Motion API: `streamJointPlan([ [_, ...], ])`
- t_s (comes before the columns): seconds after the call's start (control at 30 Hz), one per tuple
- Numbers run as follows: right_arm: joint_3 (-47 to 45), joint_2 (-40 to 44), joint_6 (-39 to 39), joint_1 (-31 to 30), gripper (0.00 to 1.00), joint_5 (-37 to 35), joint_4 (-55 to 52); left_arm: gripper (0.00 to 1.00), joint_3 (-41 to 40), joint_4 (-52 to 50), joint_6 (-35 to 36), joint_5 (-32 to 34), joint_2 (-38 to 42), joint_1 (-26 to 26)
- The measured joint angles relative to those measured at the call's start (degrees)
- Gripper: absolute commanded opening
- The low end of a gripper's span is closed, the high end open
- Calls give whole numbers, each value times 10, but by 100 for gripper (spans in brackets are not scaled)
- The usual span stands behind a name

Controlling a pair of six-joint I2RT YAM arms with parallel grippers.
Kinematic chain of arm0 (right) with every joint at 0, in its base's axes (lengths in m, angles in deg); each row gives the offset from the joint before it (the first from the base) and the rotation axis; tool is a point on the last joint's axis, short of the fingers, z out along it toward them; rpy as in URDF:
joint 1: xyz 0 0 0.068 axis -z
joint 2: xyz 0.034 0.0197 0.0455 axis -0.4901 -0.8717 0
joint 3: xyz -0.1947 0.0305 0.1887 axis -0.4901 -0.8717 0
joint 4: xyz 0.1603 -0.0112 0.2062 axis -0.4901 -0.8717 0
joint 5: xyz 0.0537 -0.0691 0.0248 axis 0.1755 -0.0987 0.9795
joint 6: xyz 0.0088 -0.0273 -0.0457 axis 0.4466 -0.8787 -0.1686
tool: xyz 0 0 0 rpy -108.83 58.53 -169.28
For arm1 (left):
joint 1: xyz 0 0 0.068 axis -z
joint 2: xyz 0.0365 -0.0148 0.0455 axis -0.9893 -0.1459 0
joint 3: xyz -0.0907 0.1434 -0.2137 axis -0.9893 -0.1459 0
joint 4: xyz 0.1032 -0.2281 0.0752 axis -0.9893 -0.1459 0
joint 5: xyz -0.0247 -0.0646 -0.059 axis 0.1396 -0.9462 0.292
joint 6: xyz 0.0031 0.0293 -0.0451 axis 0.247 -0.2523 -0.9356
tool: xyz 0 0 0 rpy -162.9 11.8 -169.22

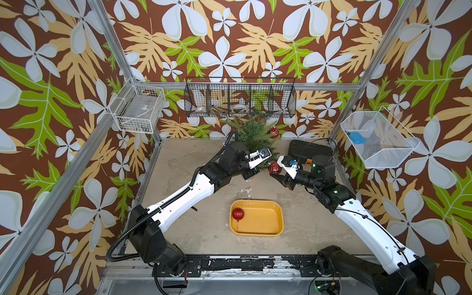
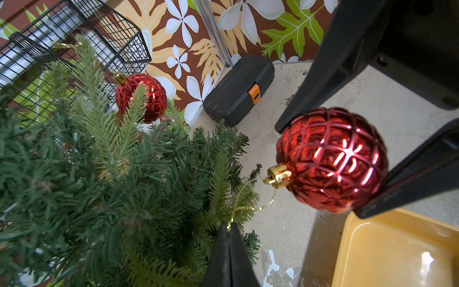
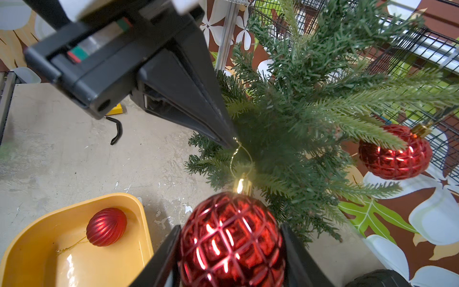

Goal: Decorate the small christmas tree with ornaments
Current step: Hang an ornament on the christmas tree.

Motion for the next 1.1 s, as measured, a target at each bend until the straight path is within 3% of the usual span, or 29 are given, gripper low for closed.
streamJointPlan([
  [1.1, 15, -37, 0, 0, 42, -14, -7, 0, 11, -9, -3, 5, -25, 0],
])
